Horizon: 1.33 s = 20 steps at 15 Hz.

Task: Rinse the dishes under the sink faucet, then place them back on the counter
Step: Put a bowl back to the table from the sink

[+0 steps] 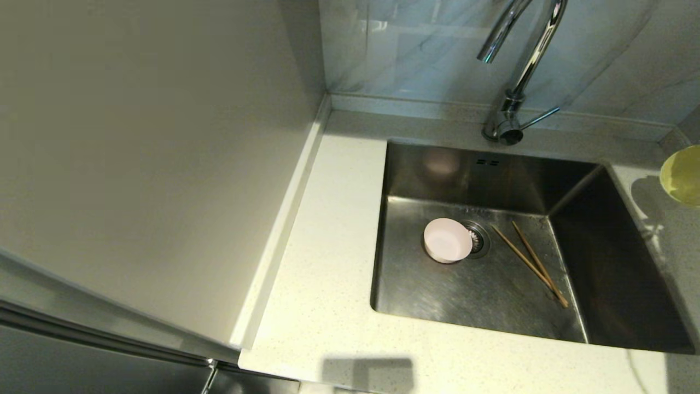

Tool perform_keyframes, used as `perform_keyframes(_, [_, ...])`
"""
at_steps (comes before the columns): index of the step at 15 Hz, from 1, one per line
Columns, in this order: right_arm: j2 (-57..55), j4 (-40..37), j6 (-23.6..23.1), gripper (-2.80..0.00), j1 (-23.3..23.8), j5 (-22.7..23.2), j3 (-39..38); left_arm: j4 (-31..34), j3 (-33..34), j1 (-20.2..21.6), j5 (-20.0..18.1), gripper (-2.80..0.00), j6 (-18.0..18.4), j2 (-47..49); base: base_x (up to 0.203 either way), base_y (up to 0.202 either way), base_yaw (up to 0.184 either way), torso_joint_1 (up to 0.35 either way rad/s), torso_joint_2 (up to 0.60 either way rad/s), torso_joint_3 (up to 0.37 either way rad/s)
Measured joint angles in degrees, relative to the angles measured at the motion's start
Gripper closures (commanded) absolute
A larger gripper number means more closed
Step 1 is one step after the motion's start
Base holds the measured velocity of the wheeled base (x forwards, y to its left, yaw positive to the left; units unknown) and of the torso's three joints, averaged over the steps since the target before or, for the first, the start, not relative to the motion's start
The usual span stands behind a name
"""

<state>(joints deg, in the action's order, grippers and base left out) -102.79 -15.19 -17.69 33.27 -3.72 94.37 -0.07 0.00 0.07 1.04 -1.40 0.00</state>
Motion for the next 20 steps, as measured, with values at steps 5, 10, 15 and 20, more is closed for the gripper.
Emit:
perform_keyframes(5, [-3.3, 0.2, 0.2, 0.00, -0.3, 0.1, -0.2, 0.0, 0.0, 0.0, 0.0, 0.00, 0.0, 0.0, 0.000, 0.000, 0.000, 0.000, 0.00, 0.000])
perform_keyframes(10, [-5.6, 0.3, 0.4, 0.00, -0.7, 0.3, -0.3, 0.0, 0.0, 0.0, 0.0, 0.00, 0.0, 0.0, 0.000, 0.000, 0.000, 0.000, 0.00, 0.000])
perform_keyframes(15, [-6.5, 0.3, 0.4, -2.80, -1.2, 0.3, -0.1, 0.0, 0.0, 0.0, 0.0, 0.00, 0.0, 0.0, 0.000, 0.000, 0.000, 0.000, 0.00, 0.000])
perform_keyframes(20, [-7.1, 0.3, 0.4, -2.80, -1.2, 0.3, 1.0, 0.0, 0.0, 0.0, 0.0, 0.00, 0.0, 0.0, 0.000, 0.000, 0.000, 0.000, 0.00, 0.000])
